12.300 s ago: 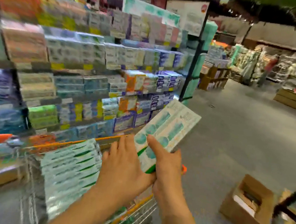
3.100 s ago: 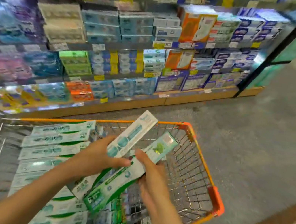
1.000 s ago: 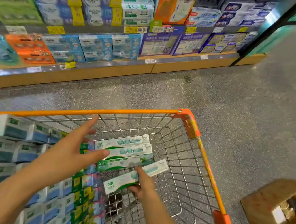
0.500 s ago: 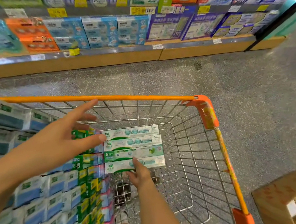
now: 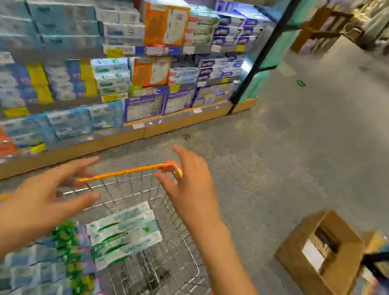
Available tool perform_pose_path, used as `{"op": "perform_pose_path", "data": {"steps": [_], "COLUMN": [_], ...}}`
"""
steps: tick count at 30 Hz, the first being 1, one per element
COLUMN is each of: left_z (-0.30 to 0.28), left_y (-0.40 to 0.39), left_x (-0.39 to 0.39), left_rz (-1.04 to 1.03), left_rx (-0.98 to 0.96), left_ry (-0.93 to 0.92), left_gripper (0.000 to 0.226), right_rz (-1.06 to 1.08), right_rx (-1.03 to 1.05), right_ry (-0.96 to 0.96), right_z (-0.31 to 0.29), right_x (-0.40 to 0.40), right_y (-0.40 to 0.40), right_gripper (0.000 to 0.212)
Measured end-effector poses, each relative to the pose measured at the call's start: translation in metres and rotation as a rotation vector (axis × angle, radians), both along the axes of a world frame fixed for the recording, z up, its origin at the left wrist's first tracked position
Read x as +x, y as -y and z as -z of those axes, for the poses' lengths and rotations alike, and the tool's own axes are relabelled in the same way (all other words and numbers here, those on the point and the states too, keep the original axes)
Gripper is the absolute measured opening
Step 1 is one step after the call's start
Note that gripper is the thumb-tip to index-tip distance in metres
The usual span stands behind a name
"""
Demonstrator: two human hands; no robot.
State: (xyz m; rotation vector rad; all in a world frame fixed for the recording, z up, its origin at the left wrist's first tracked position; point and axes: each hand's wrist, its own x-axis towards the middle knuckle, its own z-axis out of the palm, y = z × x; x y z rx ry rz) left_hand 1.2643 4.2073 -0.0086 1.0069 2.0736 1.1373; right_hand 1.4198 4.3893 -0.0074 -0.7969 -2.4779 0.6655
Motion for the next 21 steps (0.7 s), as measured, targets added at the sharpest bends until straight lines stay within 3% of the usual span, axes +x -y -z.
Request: {"op": "perform_pose_path", "data": {"steps": [4,8,13,21], "left_z": [-0.048,-0.073,-0.083,-0.067], "left_y": [-0.048,-0.099,-0.125,-0.135], "left_x": [0.069,0.18,0.327,0.529], "left_rz": [0.229,0.531,0.931,1.287], "left_rx": [0.116,0.183,0.248,0.206], "left_ry": [-0.133,-0.203,-0.204,-0.146], "left_gripper": [0.047,0.048,0.06,0.048], "right_rz": [0.231,0.515,0.861,1.247], "right_rx": [0.326,0.454,0.445,0.406], "right_ry": [-0.154,-0.059,0.039,0.096], "right_z": [-0.073,-0.099,-0.102,-0.088], "right_x": [0.114,0.255,0.408,0.582], "right_y": [0.011,0.036,0.094,0.163], "right_gripper": [0.053,0.048,0.049,0.045]}}
